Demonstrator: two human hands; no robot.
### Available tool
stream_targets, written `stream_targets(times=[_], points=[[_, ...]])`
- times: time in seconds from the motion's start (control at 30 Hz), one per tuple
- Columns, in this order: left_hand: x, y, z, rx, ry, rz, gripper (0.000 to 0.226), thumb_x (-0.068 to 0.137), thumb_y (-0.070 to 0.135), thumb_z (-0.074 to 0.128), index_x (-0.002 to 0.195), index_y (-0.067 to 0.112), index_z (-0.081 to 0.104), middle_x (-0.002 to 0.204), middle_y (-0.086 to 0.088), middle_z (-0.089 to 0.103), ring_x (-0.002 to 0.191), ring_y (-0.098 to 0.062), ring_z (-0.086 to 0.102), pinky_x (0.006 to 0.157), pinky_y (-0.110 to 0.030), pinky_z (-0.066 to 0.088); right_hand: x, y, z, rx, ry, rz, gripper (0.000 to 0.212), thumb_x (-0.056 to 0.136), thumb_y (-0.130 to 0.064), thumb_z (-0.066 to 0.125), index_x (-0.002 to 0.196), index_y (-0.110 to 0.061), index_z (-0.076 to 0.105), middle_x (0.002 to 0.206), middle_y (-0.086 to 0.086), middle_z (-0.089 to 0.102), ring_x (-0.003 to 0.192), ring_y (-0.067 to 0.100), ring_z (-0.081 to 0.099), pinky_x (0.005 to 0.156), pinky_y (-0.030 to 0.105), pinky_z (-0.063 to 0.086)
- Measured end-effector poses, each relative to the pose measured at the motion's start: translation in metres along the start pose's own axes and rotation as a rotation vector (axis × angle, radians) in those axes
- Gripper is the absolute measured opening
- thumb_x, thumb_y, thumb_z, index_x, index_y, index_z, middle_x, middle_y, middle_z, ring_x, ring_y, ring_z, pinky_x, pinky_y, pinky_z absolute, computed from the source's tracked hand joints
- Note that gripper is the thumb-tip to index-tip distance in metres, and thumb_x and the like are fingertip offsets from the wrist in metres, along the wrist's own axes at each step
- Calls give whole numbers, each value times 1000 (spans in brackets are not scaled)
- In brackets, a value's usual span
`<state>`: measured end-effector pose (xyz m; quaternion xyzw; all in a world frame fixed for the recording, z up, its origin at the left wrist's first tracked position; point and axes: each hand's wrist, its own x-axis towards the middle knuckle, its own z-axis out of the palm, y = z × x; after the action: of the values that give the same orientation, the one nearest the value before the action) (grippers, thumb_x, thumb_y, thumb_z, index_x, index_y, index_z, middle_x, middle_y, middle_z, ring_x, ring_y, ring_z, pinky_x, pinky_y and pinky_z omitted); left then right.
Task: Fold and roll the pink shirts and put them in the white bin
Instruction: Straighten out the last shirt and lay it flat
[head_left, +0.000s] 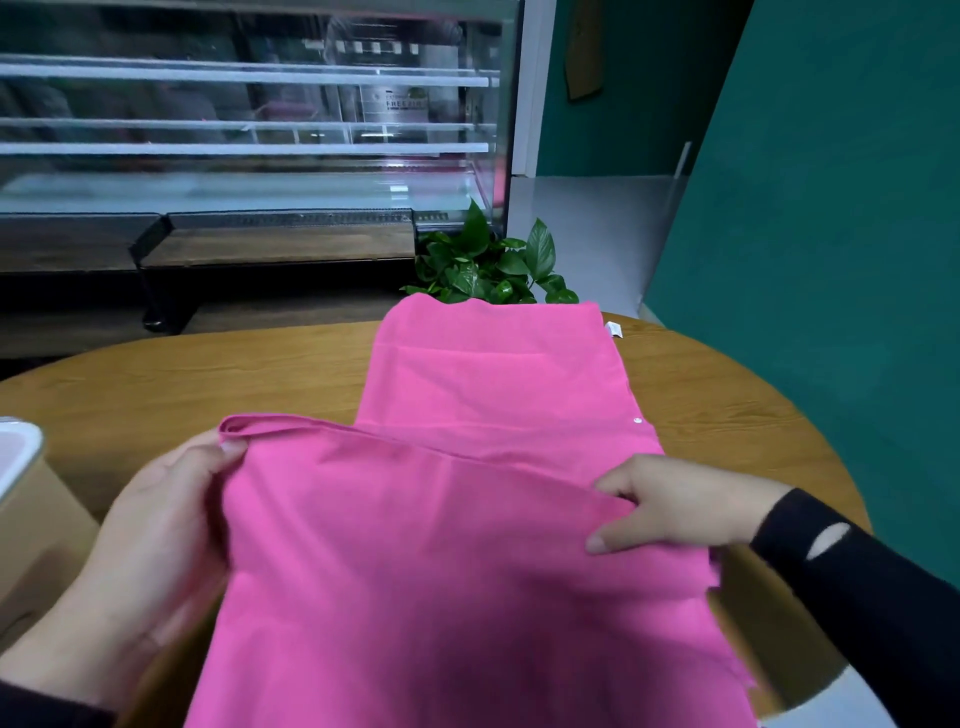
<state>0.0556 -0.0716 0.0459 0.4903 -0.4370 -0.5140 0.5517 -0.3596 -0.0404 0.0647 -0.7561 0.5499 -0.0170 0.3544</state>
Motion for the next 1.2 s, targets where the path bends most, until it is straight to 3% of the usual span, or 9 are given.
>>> stream_targets(times=[0.13,0.3,0.37,0.47,0.57,0.8,0.93,1.1,1.2], points=[[5,9,-9,41,88,-29,30,99,25,53,121,10,66,116,-14,72,118,-35,64,89,-41,52,-27,23,-25,72,199,35,70,76,-79,61,78,-9,61,64,-6,49,61,11,43,60,32,36],[25,29,36,117,-48,78,27,105,22,45,104,15,71,92,2,73,83,-11,63,76,-28,44,-19,20,-43,438,893,40,35,99,-40,59,84,-11,70,72,-3,63,64,10,52,63,30,40],[55,21,49,243,-20,140,27,105,28,46,100,18,70,89,4,70,82,-12,60,75,-32,45,3,17,-42,546,1005,53,27,103,-33,55,89,-16,71,78,-9,68,63,-2,58,62,17,44],[86,-9,60,639,-72,186,28,107,24,43,95,19,67,90,2,70,86,-17,63,78,-30,45,39,31,-27,422,950,111,29,106,-30,49,95,-12,68,84,-1,71,67,-2,60,58,10,43],[94,-48,55,871,-221,163,27,106,21,42,87,19,61,85,1,68,86,-23,64,74,-30,41,63,59,-2,282,850,174,33,105,-27,49,75,-14,55,68,8,61,61,17,51,63,34,40],[61,-90,37,1035,-262,477,26,102,21,48,80,34,43,72,14,54,68,-19,57,64,-23,31,62,73,40,80,834,256,24,106,-31,45,83,-24,47,80,-1,63,77,28,61,68,34,35],[39,-95,24,1092,-323,584,13,96,38,38,88,47,35,70,21,46,63,-9,50,59,-20,36,42,59,53,57,816,246,31,105,-32,46,74,-32,44,63,-5,58,60,17,58,61,38,40],[-7,-93,2,1142,-337,548,36,104,56,22,103,36,52,81,12,68,77,-3,59,73,-19,41,2,41,77,50,758,244,35,102,-28,54,71,-37,42,55,-7,53,57,11,57,53,24,38],[-40,-77,-7,1123,-318,489,35,99,60,31,106,41,59,80,19,72,79,5,60,85,-8,40,-33,29,89,64,642,254,24,91,-66,52,76,-48,50,62,-12,58,65,5,62,60,27,41]])
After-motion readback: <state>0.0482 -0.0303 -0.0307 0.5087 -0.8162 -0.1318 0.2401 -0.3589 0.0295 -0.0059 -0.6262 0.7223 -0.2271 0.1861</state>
